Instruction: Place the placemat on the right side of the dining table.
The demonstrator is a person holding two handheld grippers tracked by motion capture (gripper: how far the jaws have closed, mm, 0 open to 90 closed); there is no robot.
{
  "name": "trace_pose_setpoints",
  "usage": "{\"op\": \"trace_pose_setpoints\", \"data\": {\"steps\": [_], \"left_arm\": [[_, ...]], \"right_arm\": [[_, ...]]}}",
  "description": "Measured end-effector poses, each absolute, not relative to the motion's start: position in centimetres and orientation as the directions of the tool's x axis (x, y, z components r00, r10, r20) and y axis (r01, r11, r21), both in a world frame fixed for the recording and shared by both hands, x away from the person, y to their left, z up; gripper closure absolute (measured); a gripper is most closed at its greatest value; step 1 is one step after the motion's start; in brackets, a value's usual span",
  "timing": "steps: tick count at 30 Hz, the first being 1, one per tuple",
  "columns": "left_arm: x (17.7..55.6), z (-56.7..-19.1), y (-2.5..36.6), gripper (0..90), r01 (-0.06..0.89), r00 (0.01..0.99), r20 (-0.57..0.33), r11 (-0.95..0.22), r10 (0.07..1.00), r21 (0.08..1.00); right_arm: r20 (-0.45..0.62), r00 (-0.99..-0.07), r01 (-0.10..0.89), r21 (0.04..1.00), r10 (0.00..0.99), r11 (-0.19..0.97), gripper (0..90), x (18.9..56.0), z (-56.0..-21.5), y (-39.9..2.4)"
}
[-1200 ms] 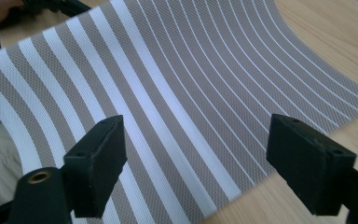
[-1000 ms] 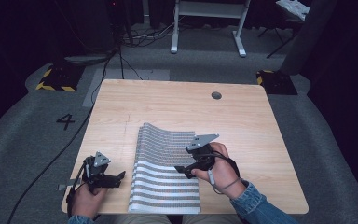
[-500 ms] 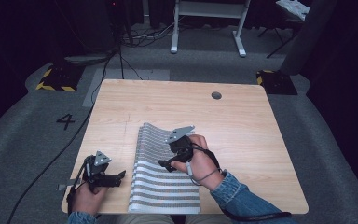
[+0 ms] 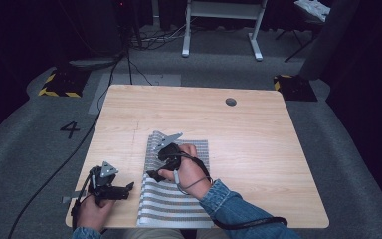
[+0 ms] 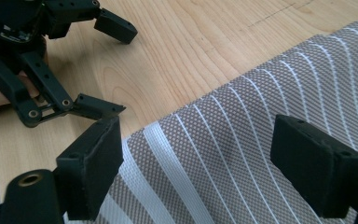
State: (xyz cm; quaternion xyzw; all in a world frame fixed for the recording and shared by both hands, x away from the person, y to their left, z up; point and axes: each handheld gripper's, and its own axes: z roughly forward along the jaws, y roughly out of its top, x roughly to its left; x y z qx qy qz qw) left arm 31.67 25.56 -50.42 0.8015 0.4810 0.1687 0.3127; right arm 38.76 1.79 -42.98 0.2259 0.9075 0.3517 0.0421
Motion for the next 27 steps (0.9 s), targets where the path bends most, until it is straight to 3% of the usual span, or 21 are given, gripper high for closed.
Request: {"op": "trace_pose_setpoints", "data": {"steps": [8,13,20,27], "left_arm": [[31.7,-50.4,25.6,3.3,0.665,0.48,-0.03,-0.341,0.877,0.664],[31.7,-50.4,25.6,3.3,0.665,0.48,-0.029,-0.342,0.877,0.664],[31.7,-50.4,25.6,3.3,0.665,0.48,-0.03,-0.342,0.877,0.664],[31.7,-50.4,25.6,3.3,0.665,0.481,-0.03,-0.342,0.876,0.664]], "right_arm": [[0.101,-0.88,0.413,0.647,0.465,0.641,16.2,38.7,-44.5,3.9],[0.032,-0.886,0.377,0.629,0.462,0.68,15.3,39.1,-45.3,4.5],[0.049,-0.847,0.449,0.599,0.53,0.662,10.6,38.9,-46.8,4.7],[0.123,-0.822,0.507,0.603,0.557,0.616,12.9,39.1,-47.4,4.1]]}}
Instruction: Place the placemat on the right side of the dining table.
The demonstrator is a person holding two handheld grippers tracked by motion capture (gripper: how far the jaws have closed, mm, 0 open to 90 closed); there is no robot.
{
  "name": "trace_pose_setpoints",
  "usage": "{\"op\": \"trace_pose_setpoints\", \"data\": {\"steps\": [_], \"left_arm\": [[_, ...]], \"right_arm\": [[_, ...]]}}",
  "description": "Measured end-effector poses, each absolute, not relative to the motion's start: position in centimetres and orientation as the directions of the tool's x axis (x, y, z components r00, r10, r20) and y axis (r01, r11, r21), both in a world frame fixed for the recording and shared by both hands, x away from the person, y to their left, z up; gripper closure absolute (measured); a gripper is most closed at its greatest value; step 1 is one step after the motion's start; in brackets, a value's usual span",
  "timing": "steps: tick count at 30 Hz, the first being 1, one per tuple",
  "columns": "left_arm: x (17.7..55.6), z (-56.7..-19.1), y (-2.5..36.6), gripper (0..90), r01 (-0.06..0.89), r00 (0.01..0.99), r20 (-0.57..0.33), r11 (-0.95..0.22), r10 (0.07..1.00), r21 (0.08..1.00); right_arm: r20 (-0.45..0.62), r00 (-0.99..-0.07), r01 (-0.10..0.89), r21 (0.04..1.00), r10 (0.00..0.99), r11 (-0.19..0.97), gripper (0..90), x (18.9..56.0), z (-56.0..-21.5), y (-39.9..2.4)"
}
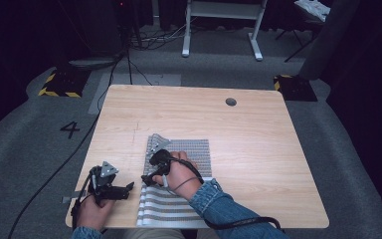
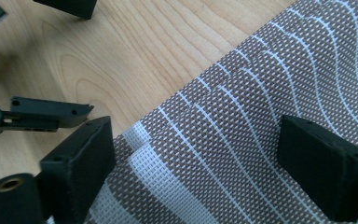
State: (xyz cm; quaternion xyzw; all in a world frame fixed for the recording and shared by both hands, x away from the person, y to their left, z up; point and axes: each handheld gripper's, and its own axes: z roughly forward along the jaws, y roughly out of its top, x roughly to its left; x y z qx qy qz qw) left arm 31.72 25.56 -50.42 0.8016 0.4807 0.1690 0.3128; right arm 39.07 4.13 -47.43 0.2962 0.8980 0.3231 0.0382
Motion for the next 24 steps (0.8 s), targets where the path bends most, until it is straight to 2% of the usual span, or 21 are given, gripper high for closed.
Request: {"op": "trace_pose_setpoints", "data": {"steps": [1,8,11,12,15,16,18,19,21,22,24], "left_arm": [[31.7,-50.4,25.6,3.3,0.664,0.481,-0.031,-0.341,0.876,0.665],[31.7,-50.4,25.6,3.3,0.664,0.482,-0.031,-0.342,0.876,0.665],[31.7,-50.4,25.6,3.3,0.665,0.481,-0.031,-0.342,0.876,0.664],[31.7,-50.4,25.6,3.3,0.664,0.482,-0.032,-0.341,0.876,0.665],[31.7,-50.4,25.6,3.3,0.664,0.483,-0.035,-0.34,0.875,0.666],[31.7,-50.4,25.6,3.3,0.663,0.484,-0.033,-0.342,0.874,0.666],[31.7,-50.4,25.6,3.3,0.663,0.484,-0.033,-0.342,0.874,0.666],[31.7,-50.4,25.6,3.3,0.663,0.484,-0.033,-0.342,0.875,0.666],[31.8,-50.4,25.6,3.3,0.664,0.484,-0.034,-0.342,0.875,0.665],[31.8,-50.4,25.6,3.2,0.664,0.484,-0.034,-0.342,0.875,0.665],[31.8,-50.4,25.6,3.1,0.663,0.486,-0.033,-0.344,0.873,0.664]], "right_arm": [[0.143,-0.825,0.511,0.6,0.546,0.616,18.5,39.2,-47.5,3.9],[0.211,-0.824,0.532,0.606,0.525,0.591,21.5,39.8,-48.1,3.2],[0.23,-0.82,0.543,0.601,0.524,0.586,25.2,40.0,-48.0,2.9],[0.23,-0.826,0.536,0.603,0.514,0.591,30.5,40.1,-48.0,2.8],[0.24,-0.823,0.542,0.599,0.514,0.589,32.3,40.1,-47.9,2.8],[0.275,-0.813,0.565,0.581,0.513,0.585,40.7,40.2,-47.7,2.6],[0.312,-0.804,0.586,0.559,0.506,0.587,49.8,40.5,-47.5,2.3],[0.312,-0.804,0.586,0.559,0.506,0.587,49.8,40.5,-47.5,2.3],[0.37,-0.78,0.623,0.533,0.504,0.573,59.1,40.8,-46.9,1.7],[0.37,-0.78,0.623,0.533,0.504,0.573,59.1,40.8,-46.9,1.7],[0.352,-0.8,0.598,0.536,0.485,0.596,67.4,40.9,-45.8,1.0]]}}
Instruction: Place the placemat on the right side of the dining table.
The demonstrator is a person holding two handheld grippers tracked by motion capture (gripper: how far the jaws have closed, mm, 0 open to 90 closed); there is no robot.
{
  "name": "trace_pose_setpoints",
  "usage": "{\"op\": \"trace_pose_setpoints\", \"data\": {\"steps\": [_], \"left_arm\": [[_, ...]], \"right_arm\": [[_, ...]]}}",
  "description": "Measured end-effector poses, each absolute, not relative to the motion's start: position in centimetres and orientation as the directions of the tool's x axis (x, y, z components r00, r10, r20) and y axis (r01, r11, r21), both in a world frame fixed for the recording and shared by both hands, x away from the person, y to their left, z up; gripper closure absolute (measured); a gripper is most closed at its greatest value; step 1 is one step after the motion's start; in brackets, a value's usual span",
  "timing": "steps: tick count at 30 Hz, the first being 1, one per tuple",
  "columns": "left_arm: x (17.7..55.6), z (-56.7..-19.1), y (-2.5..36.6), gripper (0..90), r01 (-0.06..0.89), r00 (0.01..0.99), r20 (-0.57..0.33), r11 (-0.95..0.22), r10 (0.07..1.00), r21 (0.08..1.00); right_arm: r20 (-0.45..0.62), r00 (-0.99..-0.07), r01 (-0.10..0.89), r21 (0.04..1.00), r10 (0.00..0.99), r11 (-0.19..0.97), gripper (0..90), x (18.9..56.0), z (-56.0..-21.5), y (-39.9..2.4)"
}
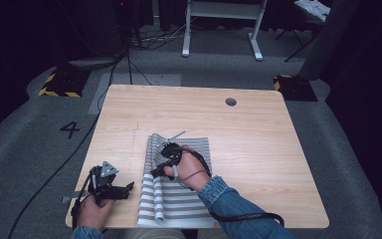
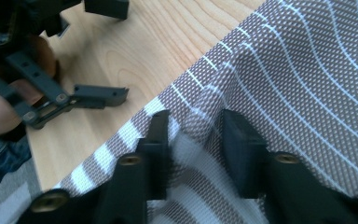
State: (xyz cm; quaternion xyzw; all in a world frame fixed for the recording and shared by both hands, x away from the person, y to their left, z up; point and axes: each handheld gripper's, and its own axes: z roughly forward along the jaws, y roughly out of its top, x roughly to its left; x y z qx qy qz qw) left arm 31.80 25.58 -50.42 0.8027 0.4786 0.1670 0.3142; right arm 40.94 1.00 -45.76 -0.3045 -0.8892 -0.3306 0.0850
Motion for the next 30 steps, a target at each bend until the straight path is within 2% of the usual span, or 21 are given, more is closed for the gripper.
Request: {"op": "trace_pose_setpoints", "data": {"steps": [5,12,21,30], "left_arm": [[31.8,-50.4,25.6,3.1,0.667,0.489,-0.034,-0.348,0.872,0.659],[31.9,-50.4,25.5,3.0,0.665,0.487,-0.033,-0.346,0.873,0.662],[31.9,-50.4,25.5,3.0,0.664,0.489,-0.035,-0.346,0.872,0.663],[31.9,-50.4,25.5,3.2,0.664,0.488,-0.031,-0.347,0.873,0.662]], "right_arm": [[0.332,-0.815,0.577,0.55,0.476,0.604,73.9,40.9,-44.0,-0.3],[0.216,-0.859,0.497,0.568,0.464,0.656,83.7,40.5,-39.8,-3.4],[0.139,-0.87,0.46,0.578,0.474,0.674,86.3,40.1,-36.6,-6.3],[0.038,-0.858,0.419,0.63,0.513,0.654,87.1,40.5,-31.9,-10.5]]}}
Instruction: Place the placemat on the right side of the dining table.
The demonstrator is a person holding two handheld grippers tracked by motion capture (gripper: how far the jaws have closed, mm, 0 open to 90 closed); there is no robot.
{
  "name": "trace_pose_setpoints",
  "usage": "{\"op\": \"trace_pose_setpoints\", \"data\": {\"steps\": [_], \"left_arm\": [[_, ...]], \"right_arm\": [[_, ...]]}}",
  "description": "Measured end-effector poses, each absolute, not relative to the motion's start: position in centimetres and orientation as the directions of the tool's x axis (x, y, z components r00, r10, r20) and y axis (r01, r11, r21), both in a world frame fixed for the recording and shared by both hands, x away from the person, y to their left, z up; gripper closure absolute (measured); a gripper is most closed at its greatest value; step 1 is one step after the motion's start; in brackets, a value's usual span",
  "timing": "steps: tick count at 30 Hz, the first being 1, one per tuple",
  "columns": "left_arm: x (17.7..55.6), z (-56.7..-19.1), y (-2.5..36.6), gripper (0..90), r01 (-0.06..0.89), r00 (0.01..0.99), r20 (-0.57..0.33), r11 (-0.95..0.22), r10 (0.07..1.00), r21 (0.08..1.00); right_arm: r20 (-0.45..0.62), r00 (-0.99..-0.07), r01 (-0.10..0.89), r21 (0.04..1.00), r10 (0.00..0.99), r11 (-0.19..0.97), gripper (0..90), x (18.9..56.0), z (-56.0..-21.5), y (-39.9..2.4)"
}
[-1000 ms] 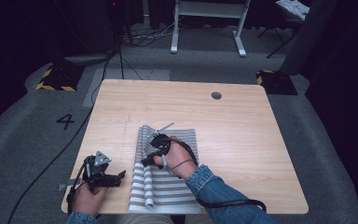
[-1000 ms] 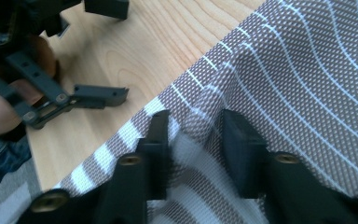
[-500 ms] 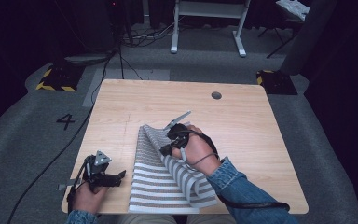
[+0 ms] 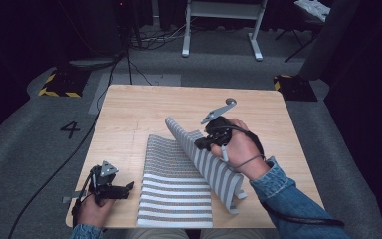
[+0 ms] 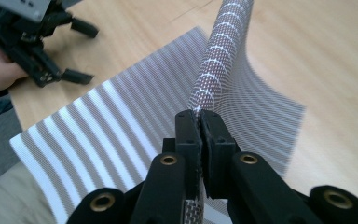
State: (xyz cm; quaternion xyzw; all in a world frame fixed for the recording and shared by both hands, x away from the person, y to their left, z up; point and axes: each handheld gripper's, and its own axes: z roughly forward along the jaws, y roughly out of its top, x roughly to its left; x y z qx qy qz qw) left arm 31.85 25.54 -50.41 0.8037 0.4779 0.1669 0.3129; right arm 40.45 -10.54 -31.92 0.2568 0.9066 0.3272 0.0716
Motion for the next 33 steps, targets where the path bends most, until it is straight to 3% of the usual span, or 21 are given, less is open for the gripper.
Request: {"op": "trace_pose_setpoints", "data": {"steps": [15,33], "left_arm": [[31.6,-50.4,25.6,3.5,0.665,0.48,-0.026,-0.345,0.877,0.663],[31.5,-50.4,25.6,3.9,0.665,0.479,-0.029,-0.341,0.877,0.665]], "right_arm": [[-0.087,-0.761,0.395,0.724,0.643,0.566,87.5,43.5,-26.2,-18.2],[-0.278,-0.652,0.348,0.717,0.705,0.604,87.7,48.6,-25.7,-23.6]]}}
